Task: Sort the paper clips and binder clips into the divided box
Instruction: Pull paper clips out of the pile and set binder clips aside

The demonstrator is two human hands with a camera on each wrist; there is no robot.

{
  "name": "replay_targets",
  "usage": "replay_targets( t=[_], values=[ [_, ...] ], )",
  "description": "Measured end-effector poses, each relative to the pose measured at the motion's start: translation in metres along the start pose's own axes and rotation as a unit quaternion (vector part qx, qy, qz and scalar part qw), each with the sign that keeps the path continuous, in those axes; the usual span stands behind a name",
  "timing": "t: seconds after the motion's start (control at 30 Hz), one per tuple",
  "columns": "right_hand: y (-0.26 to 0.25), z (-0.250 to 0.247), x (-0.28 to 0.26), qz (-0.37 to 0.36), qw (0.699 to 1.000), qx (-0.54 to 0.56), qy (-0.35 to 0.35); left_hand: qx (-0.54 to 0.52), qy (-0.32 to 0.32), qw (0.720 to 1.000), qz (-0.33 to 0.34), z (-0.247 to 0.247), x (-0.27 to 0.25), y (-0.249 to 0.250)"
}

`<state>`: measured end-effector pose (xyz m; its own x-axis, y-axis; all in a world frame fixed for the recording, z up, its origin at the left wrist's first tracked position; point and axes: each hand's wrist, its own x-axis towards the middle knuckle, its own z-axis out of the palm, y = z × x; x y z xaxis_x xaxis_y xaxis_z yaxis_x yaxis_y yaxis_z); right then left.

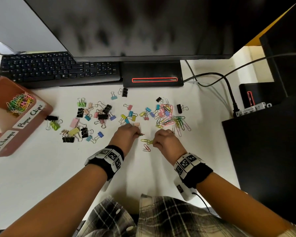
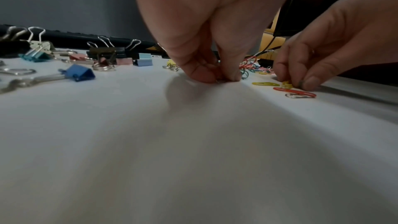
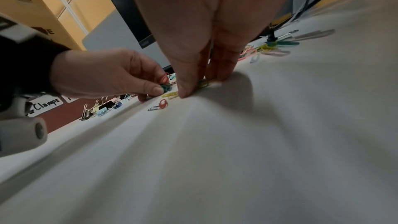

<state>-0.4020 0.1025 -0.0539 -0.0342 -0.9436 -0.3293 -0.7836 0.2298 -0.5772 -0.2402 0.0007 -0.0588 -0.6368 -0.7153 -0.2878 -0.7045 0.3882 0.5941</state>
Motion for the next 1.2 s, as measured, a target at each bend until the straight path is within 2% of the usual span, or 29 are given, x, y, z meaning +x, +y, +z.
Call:
replay_targets(
  t=[0.2,0.4,0.57,0.73,1.07,1.2],
  values=[
    [-0.005,-0.002,0.017,0.041,0.998,-0.008,-0.039,0.016,0.006,1.0,0.006,-0.001,-0.001,-0.003],
    [-0.01,-0.003,0.015,0.057,0.995,-0.038,-0.071,0.02,0.015,1.0,-0.016,-0.004,-0.01,-0.016],
    [-0.011,-0.012,0.004,-0.002,0.997,0.031,-0.066,0.034,0.026,0.999,-0.014,-0.004,-0.016,-0.019],
    [-0.027,0.001,0.003,-0.037,0.995,-0.014,-0.095,0.031,0.027,0.999,-0.011,-0.005,-0.016,-0.022],
    [-0.038,0.0,0.025,0.025,0.999,-0.008,-0.033,0.031,0.017,0.999,0.013,-0.009,-0.021,-0.029],
    [-0.049,0.002,0.027,0.061,0.997,-0.021,-0.045,-0.046,0.017,0.997,-0.054,-0.018,-0.026,-0.03]
  ],
)
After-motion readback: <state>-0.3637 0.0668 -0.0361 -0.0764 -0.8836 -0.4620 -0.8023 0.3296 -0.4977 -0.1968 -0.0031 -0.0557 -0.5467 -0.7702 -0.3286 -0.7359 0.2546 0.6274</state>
